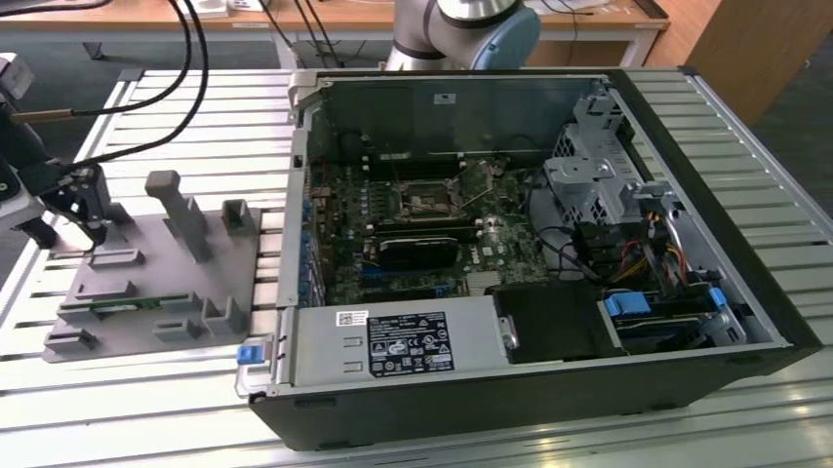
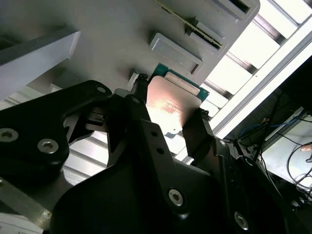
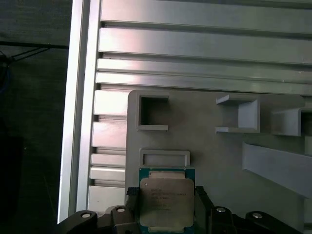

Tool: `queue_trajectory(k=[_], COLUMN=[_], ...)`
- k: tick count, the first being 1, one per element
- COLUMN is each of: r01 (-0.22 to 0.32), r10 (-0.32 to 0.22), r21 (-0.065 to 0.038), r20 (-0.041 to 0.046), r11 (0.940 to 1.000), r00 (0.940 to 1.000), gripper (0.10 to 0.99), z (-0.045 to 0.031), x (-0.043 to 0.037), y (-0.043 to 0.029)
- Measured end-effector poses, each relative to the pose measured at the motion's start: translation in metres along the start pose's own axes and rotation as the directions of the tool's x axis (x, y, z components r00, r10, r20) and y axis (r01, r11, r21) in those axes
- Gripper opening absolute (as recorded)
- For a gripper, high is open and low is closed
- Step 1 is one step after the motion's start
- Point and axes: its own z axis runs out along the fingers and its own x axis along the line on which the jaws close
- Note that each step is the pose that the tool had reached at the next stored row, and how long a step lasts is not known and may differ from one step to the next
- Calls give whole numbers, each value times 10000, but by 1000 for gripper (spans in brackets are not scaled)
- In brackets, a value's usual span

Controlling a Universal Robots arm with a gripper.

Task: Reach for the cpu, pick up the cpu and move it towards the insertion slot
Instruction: 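Pick up the cpu and move it towards the insertion slot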

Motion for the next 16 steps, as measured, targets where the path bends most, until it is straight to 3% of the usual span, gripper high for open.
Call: queue_trajectory(k=[8, 16], r01=[0, 0], r10=[0, 0], r21=[0, 1], r20=[0, -1], r11=[10000, 10000], r00=[10000, 10000], gripper=[537, 537], z=[-185, -474], x=[0, -1], y=[10, 30])
